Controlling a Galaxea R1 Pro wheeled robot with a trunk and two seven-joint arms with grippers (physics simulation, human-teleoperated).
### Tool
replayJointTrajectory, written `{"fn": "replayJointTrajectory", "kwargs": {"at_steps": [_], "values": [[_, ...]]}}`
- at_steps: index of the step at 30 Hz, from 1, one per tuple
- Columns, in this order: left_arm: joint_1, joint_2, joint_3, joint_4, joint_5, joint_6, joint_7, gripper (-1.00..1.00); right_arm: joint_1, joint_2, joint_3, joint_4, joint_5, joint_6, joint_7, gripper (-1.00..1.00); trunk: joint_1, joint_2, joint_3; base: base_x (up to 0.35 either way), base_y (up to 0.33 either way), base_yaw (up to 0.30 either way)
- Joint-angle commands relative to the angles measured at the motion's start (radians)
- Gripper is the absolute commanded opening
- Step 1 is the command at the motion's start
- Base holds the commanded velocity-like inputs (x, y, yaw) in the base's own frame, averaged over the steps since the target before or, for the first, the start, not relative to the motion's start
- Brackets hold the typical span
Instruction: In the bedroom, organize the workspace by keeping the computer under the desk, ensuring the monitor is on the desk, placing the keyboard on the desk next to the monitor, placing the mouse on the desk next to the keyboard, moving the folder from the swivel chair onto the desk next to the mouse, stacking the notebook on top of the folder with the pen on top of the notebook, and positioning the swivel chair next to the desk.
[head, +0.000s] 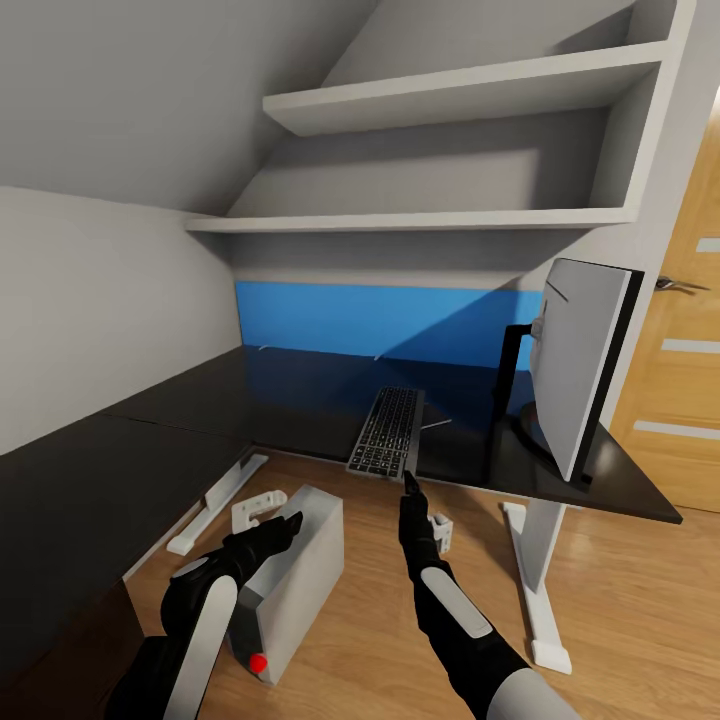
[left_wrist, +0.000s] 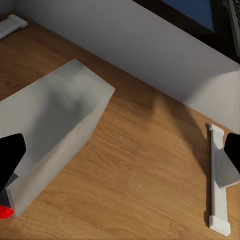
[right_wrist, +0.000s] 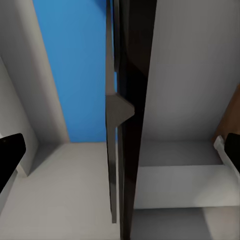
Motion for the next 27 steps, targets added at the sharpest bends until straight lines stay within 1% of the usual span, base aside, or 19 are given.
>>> {"fn": "replayJointTrajectory", "kwargs": {"at_steps": [1, 10, 18, 27], "values": [[-0.001, 0.0, -0.001, -0.001, 0.01, 0.003, 0.009, 1.0, -0.001, -0.001, 0.005, 0.001, -0.011, -0.006, 0.006, 1.0, 0.0, -0.001, -0.001, 0.0, 0.0, 0.0], [-0.001, 0.0, -0.001, -0.001, 0.011, 0.002, 0.009, 1.0, 0.0, 0.0, 0.008, 0.001, -0.008, -0.005, 0.005, 1.0, 0.0, -0.001, -0.001, 0.0, 0.0, 0.0], [-0.001, 0.0, -0.001, -0.001, 0.011, 0.001, 0.009, 1.0, -0.001, 0.001, 0.027, 0.0, -0.008, -0.007, 0.006, 1.0, 0.0, -0.001, -0.001, 0.0, 0.0, 0.0], [-0.001, 0.0, -0.001, -0.001, 0.011, 0.001, 0.009, 1.0, 0.0, 0.001, 0.03, 0.001, -0.008, -0.006, 0.005, 1.0, 0.0, -0.001, -0.001, 0.0, 0.0, 0.0]]}}
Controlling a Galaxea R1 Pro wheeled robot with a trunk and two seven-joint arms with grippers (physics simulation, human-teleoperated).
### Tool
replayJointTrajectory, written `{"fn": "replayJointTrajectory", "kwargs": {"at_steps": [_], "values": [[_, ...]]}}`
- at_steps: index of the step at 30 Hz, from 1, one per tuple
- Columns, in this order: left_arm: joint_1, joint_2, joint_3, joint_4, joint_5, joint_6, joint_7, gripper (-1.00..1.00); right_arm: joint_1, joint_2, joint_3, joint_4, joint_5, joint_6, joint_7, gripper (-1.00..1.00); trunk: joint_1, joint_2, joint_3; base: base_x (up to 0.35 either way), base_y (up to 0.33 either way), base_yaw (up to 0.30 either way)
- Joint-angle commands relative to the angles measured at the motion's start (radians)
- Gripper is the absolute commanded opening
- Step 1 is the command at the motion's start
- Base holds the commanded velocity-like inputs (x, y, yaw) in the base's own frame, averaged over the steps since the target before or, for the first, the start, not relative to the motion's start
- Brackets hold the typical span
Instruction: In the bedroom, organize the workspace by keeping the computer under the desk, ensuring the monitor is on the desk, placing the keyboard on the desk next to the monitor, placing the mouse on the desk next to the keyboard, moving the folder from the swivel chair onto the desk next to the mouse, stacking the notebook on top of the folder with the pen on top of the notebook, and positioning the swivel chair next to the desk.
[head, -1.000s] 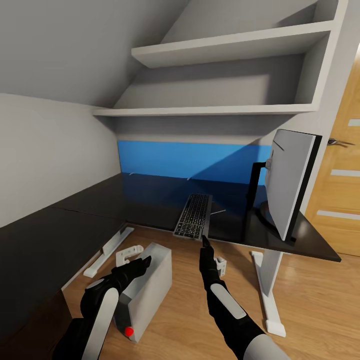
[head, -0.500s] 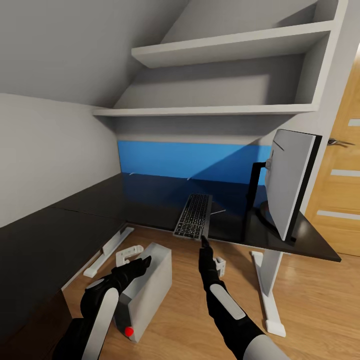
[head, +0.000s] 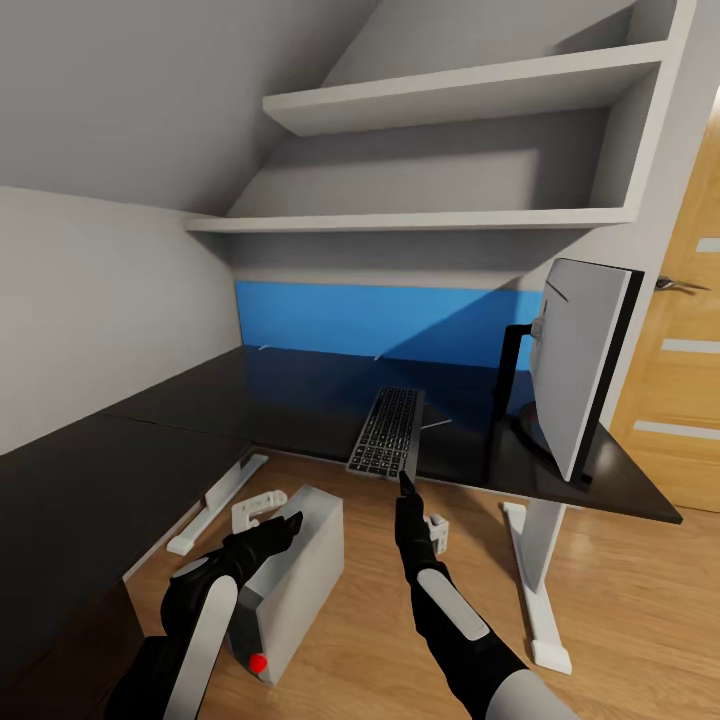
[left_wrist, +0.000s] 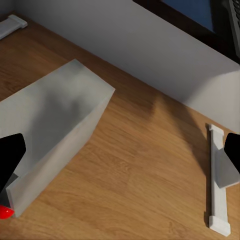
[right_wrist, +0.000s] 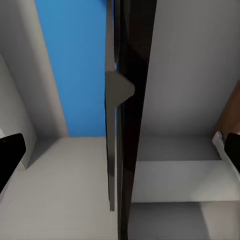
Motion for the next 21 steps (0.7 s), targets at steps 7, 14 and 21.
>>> {"fn": "replayJointTrajectory", "kwargs": {"at_steps": [7, 14, 21], "values": [[-0.001, 0.0, -0.001, -0.001, 0.01, 0.003, 0.009, 1.0, -0.001, -0.001, 0.005, 0.001, -0.011, -0.006, 0.007, 1.0, 0.0, -0.001, -0.001, 0.0, 0.0, 0.0], [-0.001, 0.0, -0.001, -0.001, 0.01, 0.003, 0.009, 1.0, -0.001, -0.001, 0.005, 0.001, -0.011, -0.007, 0.007, 1.0, 0.0, -0.001, -0.001, 0.0, 0.0, 0.0], [-0.001, 0.0, -0.001, -0.001, 0.01, 0.003, 0.009, 1.0, -0.001, -0.001, 0.021, 0.001, -0.011, -0.007, 0.008, 1.0, 0.0, -0.001, -0.001, 0.0, 0.0, 0.0]]}}
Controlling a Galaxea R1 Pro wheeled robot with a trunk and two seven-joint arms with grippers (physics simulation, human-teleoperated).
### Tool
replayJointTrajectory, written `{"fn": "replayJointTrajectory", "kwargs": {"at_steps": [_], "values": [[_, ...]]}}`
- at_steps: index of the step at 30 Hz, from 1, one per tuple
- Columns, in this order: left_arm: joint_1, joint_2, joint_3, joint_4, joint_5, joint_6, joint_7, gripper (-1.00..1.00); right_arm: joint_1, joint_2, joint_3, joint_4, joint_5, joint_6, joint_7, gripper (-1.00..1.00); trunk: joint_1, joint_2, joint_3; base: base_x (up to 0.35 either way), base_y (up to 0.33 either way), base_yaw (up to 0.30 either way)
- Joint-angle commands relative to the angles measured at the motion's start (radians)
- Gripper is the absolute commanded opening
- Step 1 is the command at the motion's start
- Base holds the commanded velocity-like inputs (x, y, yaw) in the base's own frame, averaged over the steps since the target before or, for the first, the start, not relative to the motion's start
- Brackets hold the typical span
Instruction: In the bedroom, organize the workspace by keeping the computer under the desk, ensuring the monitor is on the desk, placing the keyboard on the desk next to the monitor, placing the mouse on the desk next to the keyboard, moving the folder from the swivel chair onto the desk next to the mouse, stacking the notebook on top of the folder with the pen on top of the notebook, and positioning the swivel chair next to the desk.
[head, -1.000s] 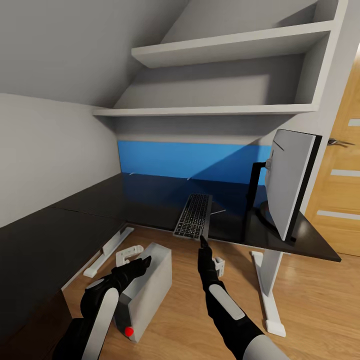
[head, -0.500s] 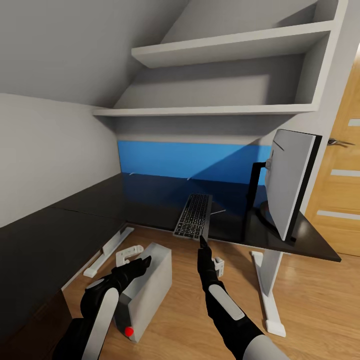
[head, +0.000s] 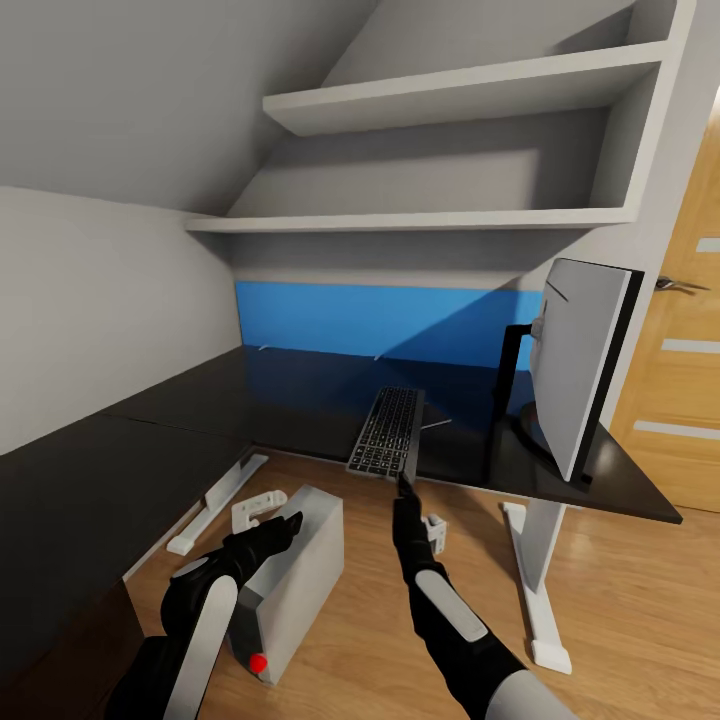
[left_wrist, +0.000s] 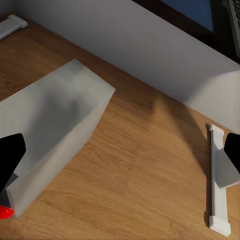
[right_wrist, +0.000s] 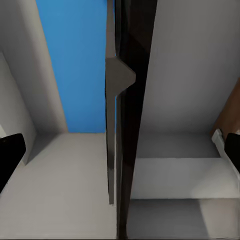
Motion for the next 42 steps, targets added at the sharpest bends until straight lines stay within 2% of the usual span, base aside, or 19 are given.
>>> {"fn": "replayJointTrajectory", "kwargs": {"at_steps": [1, 6, 12, 42], "values": [[-0.001, 0.0, -0.001, -0.001, 0.011, 0.003, 0.009, 1.0, -0.001, -0.001, 0.011, 0.001, -0.011, -0.006, 0.006, 1.0, 0.0, -0.001, -0.001, 0.0, 0.0, 0.0], [-0.001, 0.0, -0.001, -0.001, 0.011, 0.003, 0.009, 1.0, -0.002, -0.001, 0.035, 0.0, -0.011, -0.007, 0.006, 1.0, 0.0, -0.001, -0.001, 0.0, 0.0, 0.0], [-0.001, 0.0, -0.001, -0.001, 0.011, 0.003, 0.009, 1.0, -0.002, -0.001, 0.046, 0.0, -0.011, -0.008, 0.006, 1.0, 0.0, -0.001, -0.001, 0.0, 0.0, 0.0], [-0.001, 0.0, -0.001, -0.001, 0.01, 0.002, 0.009, 1.0, -0.002, -0.001, 0.049, 0.001, -0.012, -0.006, 0.005, 1.0, 0.0, -0.001, -0.001, 0.001, 0.0, 0.0]]}}
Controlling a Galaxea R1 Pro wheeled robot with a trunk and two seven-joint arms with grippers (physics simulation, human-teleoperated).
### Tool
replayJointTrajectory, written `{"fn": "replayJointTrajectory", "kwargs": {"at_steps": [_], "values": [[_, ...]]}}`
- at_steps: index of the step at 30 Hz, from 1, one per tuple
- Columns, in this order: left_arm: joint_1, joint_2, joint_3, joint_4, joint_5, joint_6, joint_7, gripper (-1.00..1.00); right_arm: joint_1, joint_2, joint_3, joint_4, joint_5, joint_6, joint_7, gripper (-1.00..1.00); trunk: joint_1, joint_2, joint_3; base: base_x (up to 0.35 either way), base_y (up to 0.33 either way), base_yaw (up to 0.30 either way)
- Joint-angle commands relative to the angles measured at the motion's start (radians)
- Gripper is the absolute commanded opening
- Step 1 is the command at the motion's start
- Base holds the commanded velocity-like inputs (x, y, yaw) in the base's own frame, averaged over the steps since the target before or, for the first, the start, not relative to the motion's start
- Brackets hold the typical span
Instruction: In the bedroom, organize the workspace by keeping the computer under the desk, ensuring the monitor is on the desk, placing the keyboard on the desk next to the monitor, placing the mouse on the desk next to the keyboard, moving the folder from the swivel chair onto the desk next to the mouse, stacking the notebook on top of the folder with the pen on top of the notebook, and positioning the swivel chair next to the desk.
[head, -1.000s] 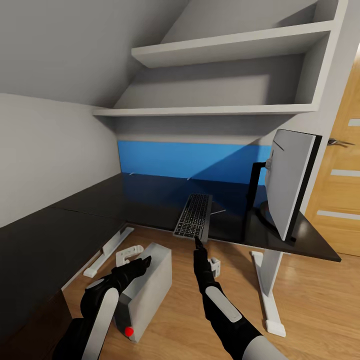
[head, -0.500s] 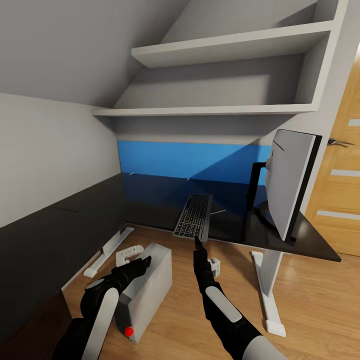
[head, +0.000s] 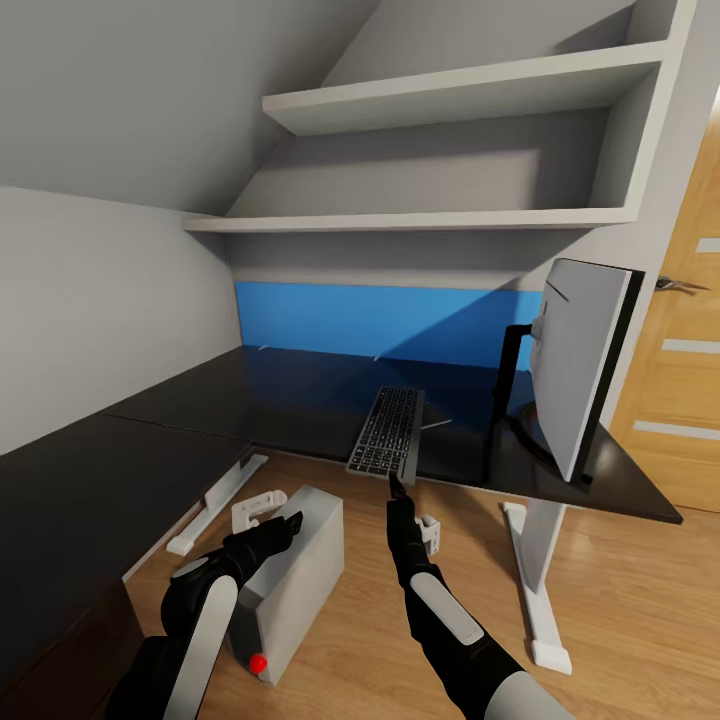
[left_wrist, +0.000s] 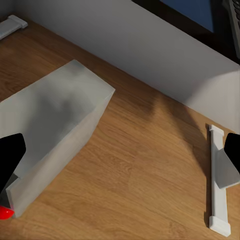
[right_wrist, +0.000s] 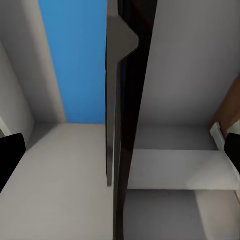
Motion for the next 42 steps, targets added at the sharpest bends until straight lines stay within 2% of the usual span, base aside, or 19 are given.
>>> {"fn": "replayJointTrajectory", "kwargs": {"at_steps": [1, 10, 42], "values": [[-0.001, 0.0, -0.001, -0.001, 0.011, 0.003, 0.009, 1.0, -0.001, -0.001, 0.005, 0.001, -0.011, -0.006, 0.006, 1.0, 0.0, 0.0, -0.001, 0.071, 0.0, 0.0], [-0.001, 0.001, -0.001, 0.0, 0.012, 0.003, 0.008, 1.0, -0.001, -0.001, 0.005, 0.001, -0.011, -0.006, 0.006, 1.0, 0.0, 0.0, -0.001, 0.12, 0.0, 0.0], [-0.001, 0.001, -0.001, 0.0, 0.01, 0.003, 0.008, 1.0, -0.001, -0.001, 0.004, 0.001, -0.012, -0.006, 0.006, 1.0, 0.0, 0.0, -0.001, 0.029, 0.0, 0.0]]}}
